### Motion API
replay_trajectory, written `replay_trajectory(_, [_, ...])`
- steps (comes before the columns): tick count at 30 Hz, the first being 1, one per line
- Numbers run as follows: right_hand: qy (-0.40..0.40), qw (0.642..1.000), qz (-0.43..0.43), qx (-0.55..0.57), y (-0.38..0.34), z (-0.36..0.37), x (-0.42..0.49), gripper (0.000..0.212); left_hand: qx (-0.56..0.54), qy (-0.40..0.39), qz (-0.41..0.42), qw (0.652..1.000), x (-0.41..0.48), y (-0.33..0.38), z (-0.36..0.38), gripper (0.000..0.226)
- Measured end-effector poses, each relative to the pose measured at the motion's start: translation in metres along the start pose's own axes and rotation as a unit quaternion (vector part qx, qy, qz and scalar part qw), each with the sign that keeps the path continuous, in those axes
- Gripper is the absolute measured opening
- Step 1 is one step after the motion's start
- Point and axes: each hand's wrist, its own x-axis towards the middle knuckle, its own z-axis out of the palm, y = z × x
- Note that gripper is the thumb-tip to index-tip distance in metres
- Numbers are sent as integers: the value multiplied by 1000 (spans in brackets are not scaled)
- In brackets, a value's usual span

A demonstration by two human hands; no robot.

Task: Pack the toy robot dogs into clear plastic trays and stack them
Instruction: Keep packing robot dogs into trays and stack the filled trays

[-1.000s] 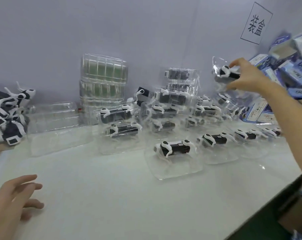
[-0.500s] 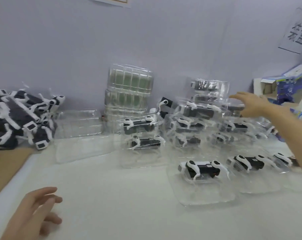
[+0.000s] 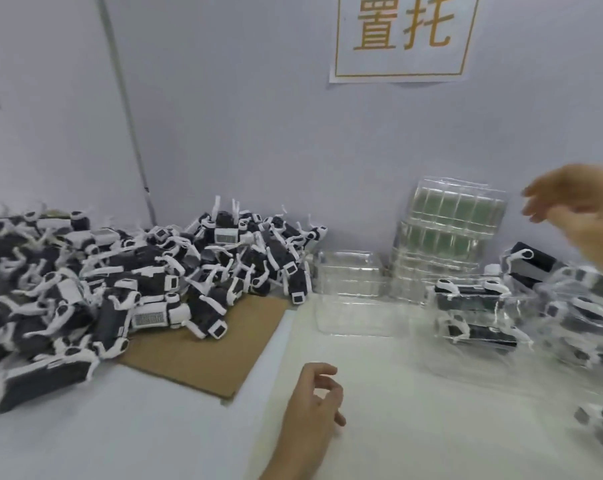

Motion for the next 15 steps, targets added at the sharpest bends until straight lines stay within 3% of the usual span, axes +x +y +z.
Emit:
replay_trajectory(1, [-61, 998, 20, 13, -34, 27, -10, 27, -10, -5, 0, 1000, -2, 2, -1, 22])
replay_trajectory(3, [-175, 981, -6, -85, -60, 97, -28, 36, -26, 1, -12, 1000, -2, 6, -4, 21])
replay_trajectory(5, [-314, 927, 20, -204, -59, 168, -52, 56, -40, 14, -26, 999, 1, 7, -6, 20])
replay_trajectory(6, [-329, 910, 50, -247, -55, 193, -54, 65, -42, 11, -37, 998, 2, 8, -6, 20])
replay_trajectory(8, [-311, 908, 137, -245, -39, 223, -56, 66, -60, -8, -57, 997, 5, 9, -8, 20])
replay_trajectory(10, [-271, 916, 185, -229, -31, 237, -64, 52, -111, -27, -76, 991, 7, 9, -12, 21])
replay_trajectory(13, [-190, 953, 135, -195, -32, 238, -67, 31, -181, -40, -101, 978, 14, 12, -19, 19])
replay_trajectory(15, [-151, 975, 119, -109, -45, 232, -68, 29, -221, -13, -123, 967, 18, 14, -23, 12])
